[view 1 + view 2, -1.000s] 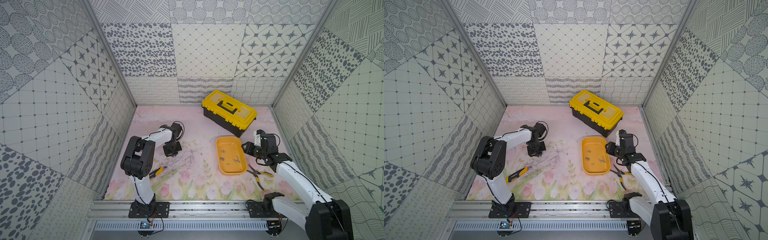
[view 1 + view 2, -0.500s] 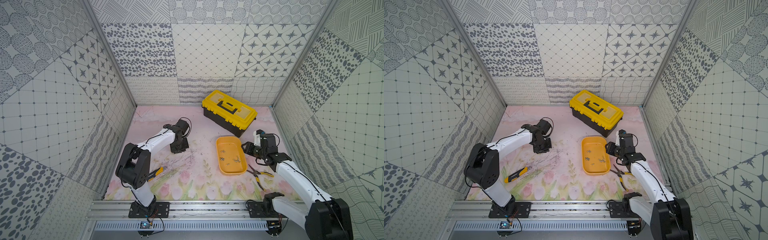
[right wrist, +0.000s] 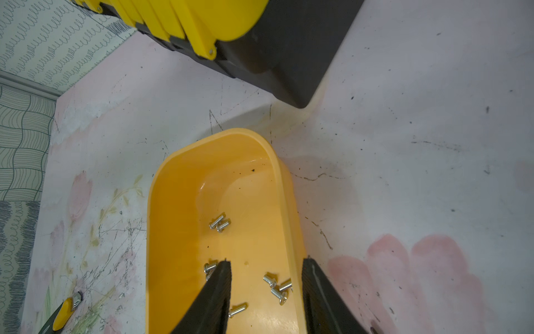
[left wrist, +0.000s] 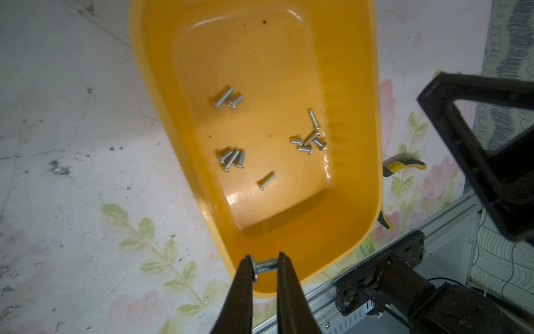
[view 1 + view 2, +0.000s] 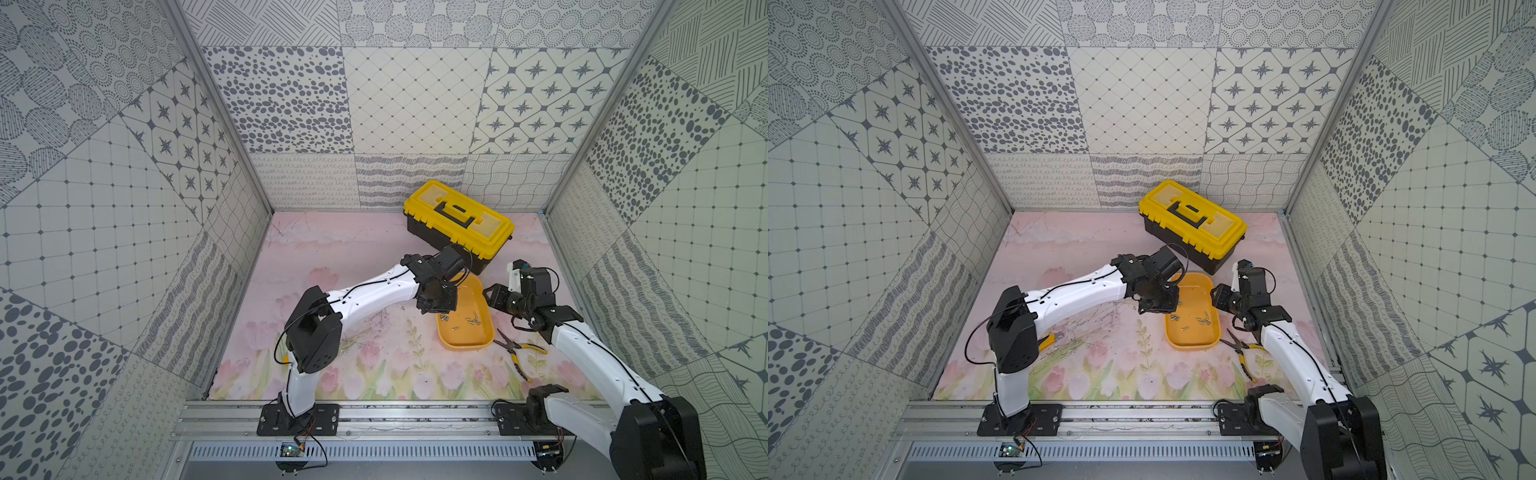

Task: Put the screws on the desktop into the storage box
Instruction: Place the screw in the storage box, then reset both arms

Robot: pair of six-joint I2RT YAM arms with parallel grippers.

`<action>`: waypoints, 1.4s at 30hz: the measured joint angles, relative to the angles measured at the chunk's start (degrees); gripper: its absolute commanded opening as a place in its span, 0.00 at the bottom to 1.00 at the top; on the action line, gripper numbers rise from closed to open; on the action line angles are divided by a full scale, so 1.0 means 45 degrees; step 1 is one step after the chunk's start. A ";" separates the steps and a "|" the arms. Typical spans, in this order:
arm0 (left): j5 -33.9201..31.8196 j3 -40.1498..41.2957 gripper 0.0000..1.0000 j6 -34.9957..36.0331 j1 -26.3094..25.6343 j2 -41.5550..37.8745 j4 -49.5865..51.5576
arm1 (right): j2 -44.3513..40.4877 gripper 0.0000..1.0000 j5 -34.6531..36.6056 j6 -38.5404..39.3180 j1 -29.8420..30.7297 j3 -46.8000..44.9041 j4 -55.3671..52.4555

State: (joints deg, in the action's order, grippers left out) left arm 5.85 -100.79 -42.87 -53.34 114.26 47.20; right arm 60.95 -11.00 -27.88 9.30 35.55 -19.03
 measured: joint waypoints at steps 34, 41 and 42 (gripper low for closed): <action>-0.8199 1.2852 0.89 0.4099 0.3968 -1.1497 -0.5387 | -0.0884 0.83 0.5770 0.2696 0.0000 -0.2152 0.3997; -0.9394 1.6461 0.89 0.6552 0.5853 -0.9904 -1.0122 | 0.0413 0.85 0.6955 0.4143 -0.0005 -0.4352 0.7694; -0.9335 1.6587 0.89 0.6766 0.6144 -0.9564 -1.0569 | 0.0695 0.85 0.7028 0.4323 -0.0010 -0.4347 0.8306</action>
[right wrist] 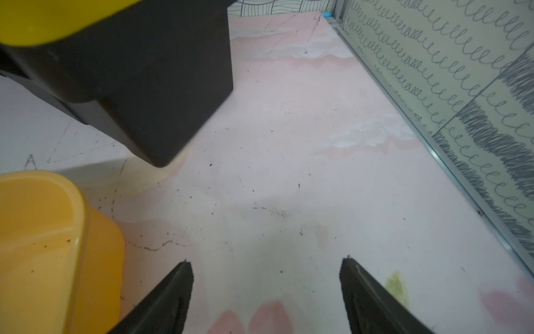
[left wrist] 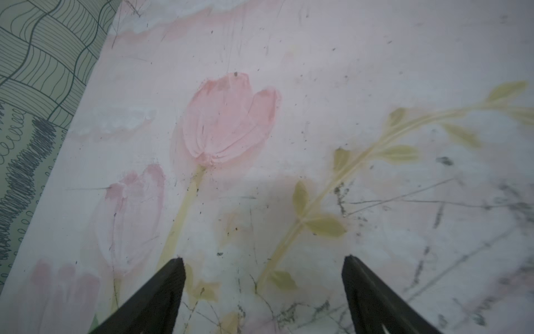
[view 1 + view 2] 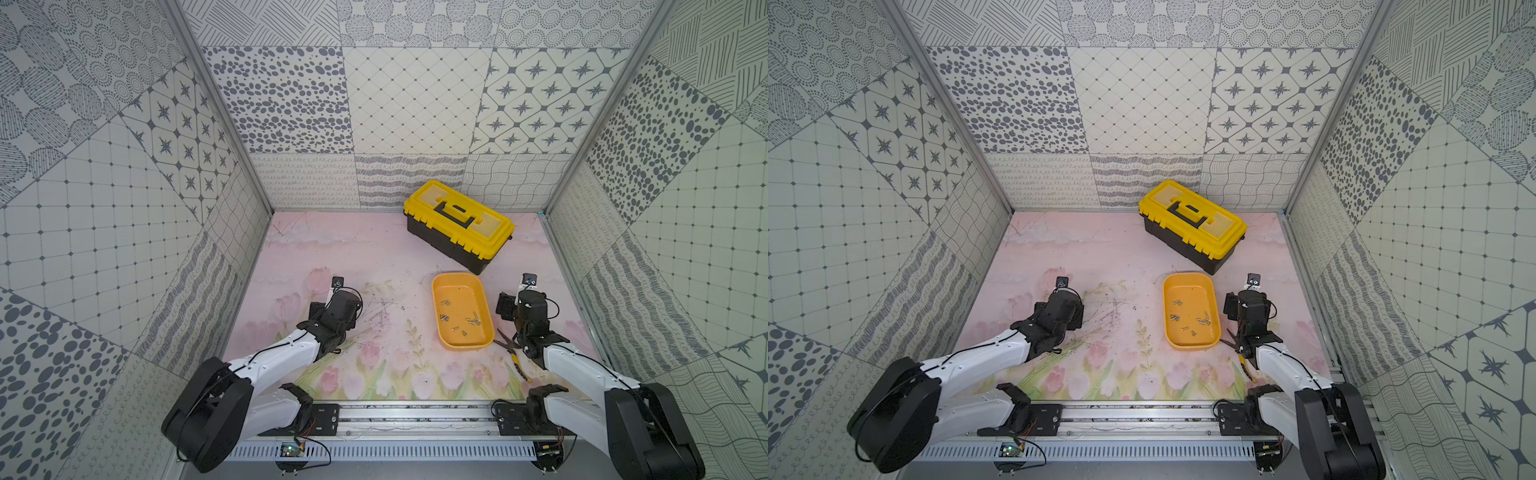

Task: Put the screws on the desktop into the storage box
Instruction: Reset both arms

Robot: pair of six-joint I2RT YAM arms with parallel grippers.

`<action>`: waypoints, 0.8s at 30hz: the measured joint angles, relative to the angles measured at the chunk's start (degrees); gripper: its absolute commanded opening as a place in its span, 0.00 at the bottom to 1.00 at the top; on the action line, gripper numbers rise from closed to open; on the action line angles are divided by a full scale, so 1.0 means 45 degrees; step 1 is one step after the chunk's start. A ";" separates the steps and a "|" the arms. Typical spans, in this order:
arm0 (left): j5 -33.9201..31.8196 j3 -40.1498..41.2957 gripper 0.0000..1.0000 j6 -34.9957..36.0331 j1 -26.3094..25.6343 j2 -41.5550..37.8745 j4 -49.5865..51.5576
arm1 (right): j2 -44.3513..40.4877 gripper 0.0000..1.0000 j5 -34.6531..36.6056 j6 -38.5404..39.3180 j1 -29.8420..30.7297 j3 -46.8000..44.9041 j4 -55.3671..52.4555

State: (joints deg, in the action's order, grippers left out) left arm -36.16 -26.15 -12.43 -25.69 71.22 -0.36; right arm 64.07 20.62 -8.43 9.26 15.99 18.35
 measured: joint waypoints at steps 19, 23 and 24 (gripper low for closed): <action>0.5353 0.0874 0.99 0.2074 0.4818 0.4099 -0.9403 | 0.5731 0.97 -0.1622 0.1268 -0.1200 0.1316 0.6946; 0.5906 0.0724 0.99 0.2025 0.5017 0.4124 -0.9690 | 0.5663 0.97 -0.2001 0.1205 -0.1384 0.1370 0.6858; 0.6018 0.0714 0.99 0.2021 0.5037 0.4133 -0.9714 | 0.5663 0.97 -0.2079 0.1205 -0.1384 0.1370 0.6829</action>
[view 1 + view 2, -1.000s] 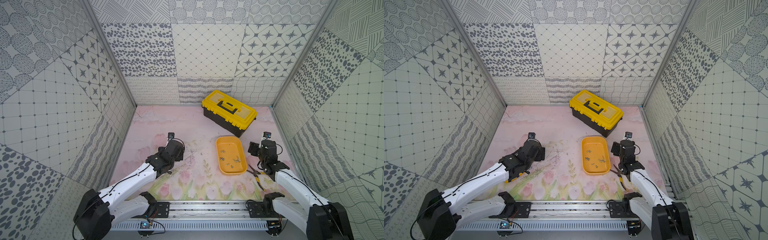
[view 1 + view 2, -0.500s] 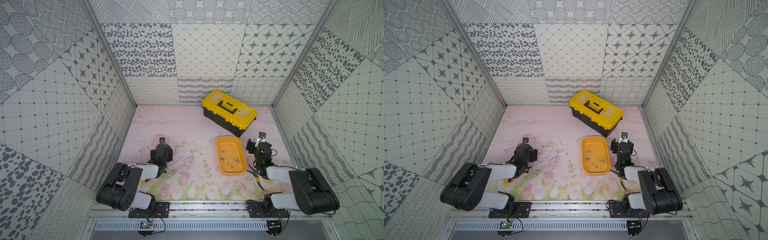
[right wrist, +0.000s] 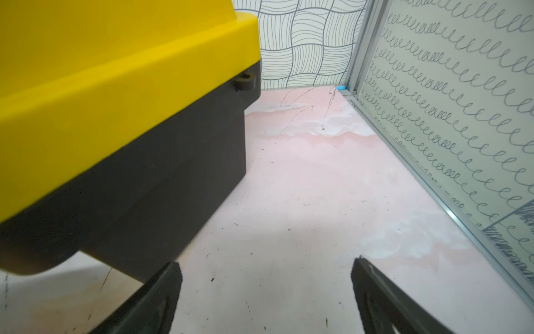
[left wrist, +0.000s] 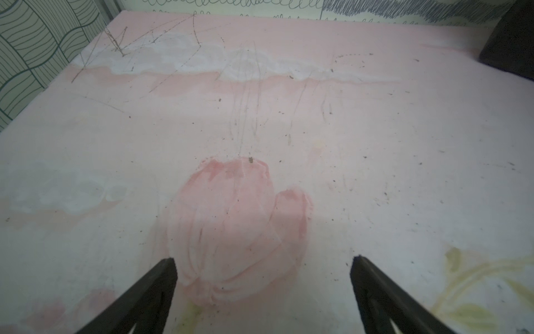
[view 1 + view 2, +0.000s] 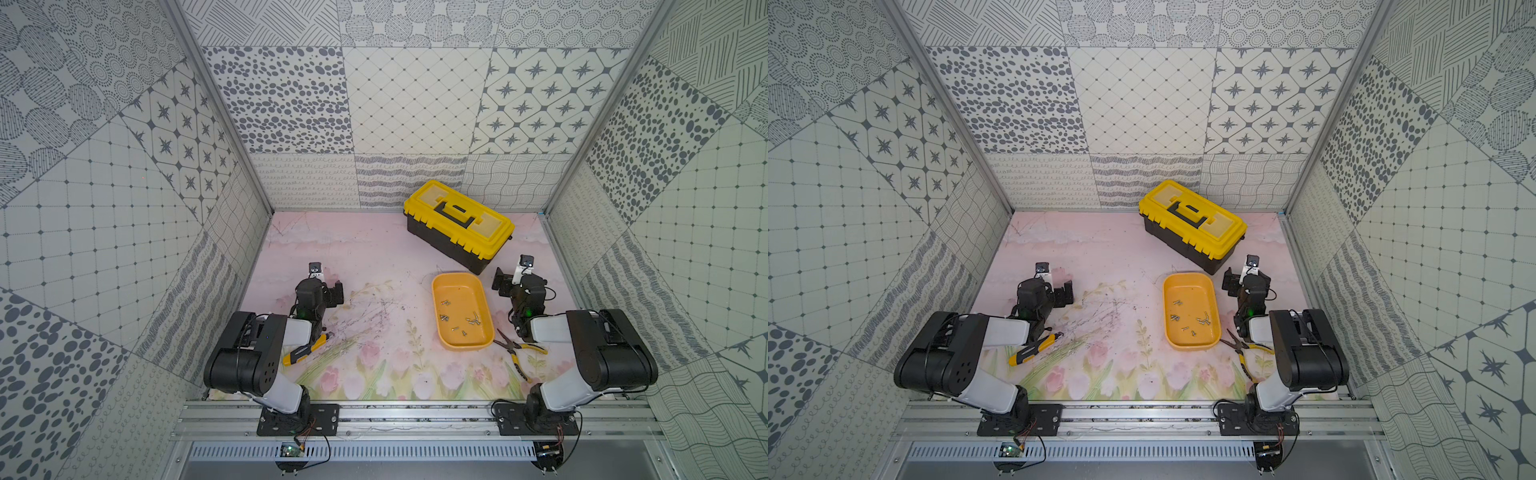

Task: Put the screws on the desktop into the storage box
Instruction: Reset both arms

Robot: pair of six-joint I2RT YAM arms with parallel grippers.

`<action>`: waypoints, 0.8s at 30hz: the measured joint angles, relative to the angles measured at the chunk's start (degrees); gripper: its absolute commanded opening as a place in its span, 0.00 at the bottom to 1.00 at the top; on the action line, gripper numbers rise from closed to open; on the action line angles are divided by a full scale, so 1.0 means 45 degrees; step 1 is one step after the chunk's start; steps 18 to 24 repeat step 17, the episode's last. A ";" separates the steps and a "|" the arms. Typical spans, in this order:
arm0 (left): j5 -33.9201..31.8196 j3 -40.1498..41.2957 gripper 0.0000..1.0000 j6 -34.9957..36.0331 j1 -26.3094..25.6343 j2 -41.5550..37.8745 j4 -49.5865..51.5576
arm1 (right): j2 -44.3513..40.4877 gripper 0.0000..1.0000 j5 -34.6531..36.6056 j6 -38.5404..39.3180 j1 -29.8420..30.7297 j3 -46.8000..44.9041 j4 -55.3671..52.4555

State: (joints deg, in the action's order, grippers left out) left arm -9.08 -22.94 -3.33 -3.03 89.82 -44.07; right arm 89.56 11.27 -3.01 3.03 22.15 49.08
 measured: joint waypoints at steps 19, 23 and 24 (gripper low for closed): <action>0.0699 -0.0005 0.99 -0.0029 0.0024 0.0015 -0.0345 | 0.0000 0.97 -0.0403 0.0049 0.0058 0.0005 -0.0199; 0.0699 -0.0005 0.99 -0.0029 0.0024 0.0015 -0.0345 | 0.0000 0.97 -0.0403 0.0049 0.0058 0.0005 -0.0199; 0.0699 -0.0005 0.99 -0.0029 0.0024 0.0015 -0.0345 | 0.0000 0.97 -0.0403 0.0049 0.0058 0.0005 -0.0199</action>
